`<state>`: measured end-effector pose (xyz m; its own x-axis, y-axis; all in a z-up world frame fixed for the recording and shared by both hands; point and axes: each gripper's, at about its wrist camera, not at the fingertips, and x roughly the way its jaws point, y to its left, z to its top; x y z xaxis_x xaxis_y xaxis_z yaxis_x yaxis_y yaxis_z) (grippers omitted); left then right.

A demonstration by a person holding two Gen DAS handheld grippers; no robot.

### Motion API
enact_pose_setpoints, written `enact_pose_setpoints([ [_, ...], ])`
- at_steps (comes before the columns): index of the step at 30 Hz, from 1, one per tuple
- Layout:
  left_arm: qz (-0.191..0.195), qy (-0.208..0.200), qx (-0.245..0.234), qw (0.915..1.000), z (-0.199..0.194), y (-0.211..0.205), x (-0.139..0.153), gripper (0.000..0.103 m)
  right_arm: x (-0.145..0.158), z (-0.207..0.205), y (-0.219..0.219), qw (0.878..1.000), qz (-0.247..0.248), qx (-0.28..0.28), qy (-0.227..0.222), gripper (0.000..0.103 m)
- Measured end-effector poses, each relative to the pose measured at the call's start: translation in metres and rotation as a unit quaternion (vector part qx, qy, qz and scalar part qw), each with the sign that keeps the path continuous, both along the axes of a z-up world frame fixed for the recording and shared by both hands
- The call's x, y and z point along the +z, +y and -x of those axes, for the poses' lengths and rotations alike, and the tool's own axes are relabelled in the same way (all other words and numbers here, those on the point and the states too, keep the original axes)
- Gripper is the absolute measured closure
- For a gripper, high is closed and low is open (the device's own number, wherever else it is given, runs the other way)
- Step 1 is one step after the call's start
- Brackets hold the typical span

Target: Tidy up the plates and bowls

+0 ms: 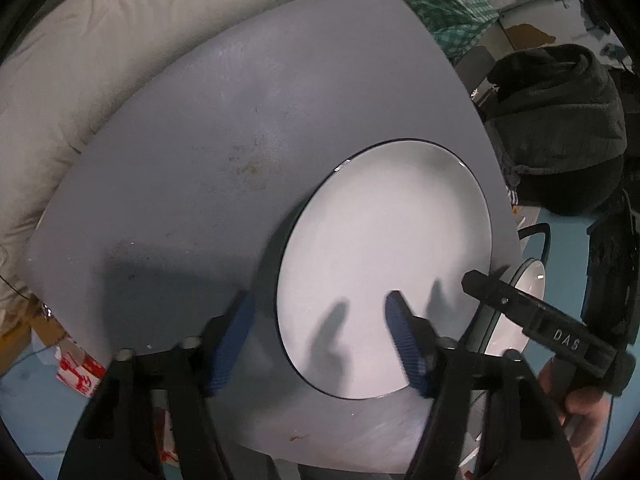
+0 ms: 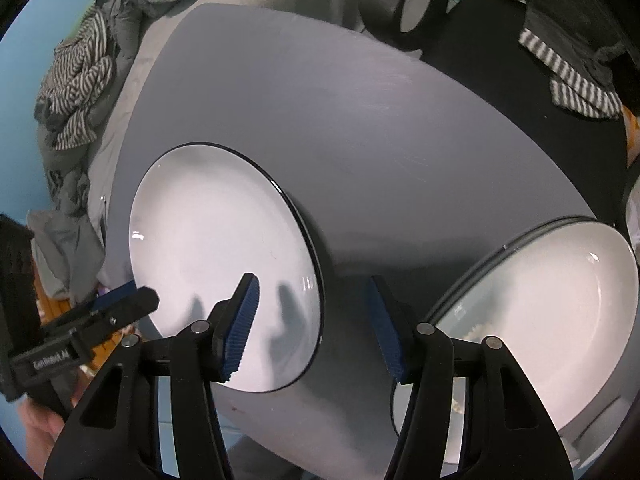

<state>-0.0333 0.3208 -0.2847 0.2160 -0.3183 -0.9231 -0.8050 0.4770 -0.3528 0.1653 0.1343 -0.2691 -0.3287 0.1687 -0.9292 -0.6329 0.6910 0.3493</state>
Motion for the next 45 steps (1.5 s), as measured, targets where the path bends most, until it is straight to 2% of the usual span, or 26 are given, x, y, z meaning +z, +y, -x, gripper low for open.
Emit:
enact_pose_setpoints([
  [4,-0.002,0.001,-0.006,1.0,-0.003,0.003,-0.003,0.052,-0.001,0.004,0.006,1.0,-0.005,0.012,0.002,0.064],
  [8,-0.002,0.006,-0.022,0.9997,-0.007,0.004,-0.008,0.065,-0.001,0.007,0.011,1.0,-0.006,0.027,-0.009,0.068],
  [11,-0.008,0.013,-0.026,0.9995,-0.009,0.002,-0.011,0.066,-0.002,0.007,0.013,0.999,-0.004,0.034,-0.014,0.069],
  [14,-0.015,0.021,-0.031,0.9992,-0.006,0.003,-0.013,0.073,-0.004,0.005,0.013,0.999,0.001,0.038,-0.019,0.076],
  [16,-0.006,0.022,-0.025,0.9994,-0.003,0.005,-0.015,0.075,-0.007,0.005,0.013,0.999,0.009,0.038,-0.017,0.083],
  [20,-0.01,0.026,-0.016,0.9995,0.001,0.01,-0.014,0.082,-0.01,0.007,0.014,0.999,0.023,0.038,-0.013,0.086],
  [31,-0.039,0.018,-0.021,0.9988,0.004,0.006,-0.007,0.083,-0.008,0.007,0.012,0.999,0.025,0.034,-0.014,0.087],
  [45,-0.05,0.023,-0.031,0.998,0.001,-0.001,-0.001,0.084,-0.003,0.013,0.003,0.999,0.008,0.035,-0.016,0.088],
])
